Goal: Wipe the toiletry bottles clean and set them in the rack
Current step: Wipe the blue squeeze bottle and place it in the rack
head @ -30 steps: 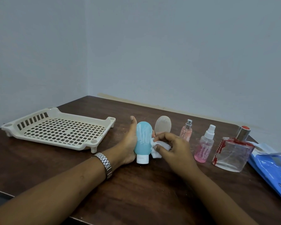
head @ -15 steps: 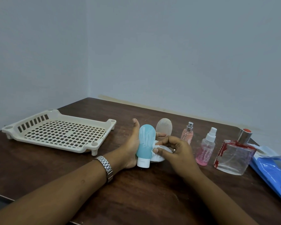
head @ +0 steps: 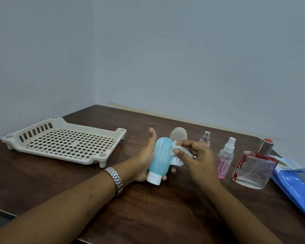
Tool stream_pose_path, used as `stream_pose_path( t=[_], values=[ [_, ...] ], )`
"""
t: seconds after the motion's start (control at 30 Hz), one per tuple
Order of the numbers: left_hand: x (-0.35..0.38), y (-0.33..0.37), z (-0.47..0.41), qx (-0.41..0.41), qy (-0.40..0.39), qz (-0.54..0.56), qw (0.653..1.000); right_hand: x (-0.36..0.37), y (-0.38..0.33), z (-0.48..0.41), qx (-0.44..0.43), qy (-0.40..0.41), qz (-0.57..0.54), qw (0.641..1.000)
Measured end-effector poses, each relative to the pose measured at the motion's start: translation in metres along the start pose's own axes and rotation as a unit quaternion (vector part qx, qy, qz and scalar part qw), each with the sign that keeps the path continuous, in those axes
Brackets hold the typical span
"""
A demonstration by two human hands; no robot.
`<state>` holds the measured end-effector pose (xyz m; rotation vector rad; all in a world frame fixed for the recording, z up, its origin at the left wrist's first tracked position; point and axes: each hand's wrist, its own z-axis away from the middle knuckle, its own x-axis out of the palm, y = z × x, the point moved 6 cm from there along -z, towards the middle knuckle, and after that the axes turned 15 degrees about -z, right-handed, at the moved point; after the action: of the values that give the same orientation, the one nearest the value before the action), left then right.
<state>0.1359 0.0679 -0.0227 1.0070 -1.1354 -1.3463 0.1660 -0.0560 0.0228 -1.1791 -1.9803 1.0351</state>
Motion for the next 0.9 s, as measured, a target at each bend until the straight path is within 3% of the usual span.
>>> stream_pose_path(
  t=[0.2,0.53,0.9],
  values=[
    [0.003,0.001,0.001,-0.001,-0.008,-0.030,1.000,0.000,-0.004,-0.004,0.000,-0.005,-0.025,1.000],
    [-0.004,-0.001,-0.004,0.014,0.021,0.035,0.999,0.008,0.006,0.002,0.019,-0.042,-0.009,0.999],
    [-0.009,0.000,-0.009,0.045,0.015,0.079,0.996,0.019,-0.003,0.010,-0.058,-0.145,0.170,0.973]
  ],
)
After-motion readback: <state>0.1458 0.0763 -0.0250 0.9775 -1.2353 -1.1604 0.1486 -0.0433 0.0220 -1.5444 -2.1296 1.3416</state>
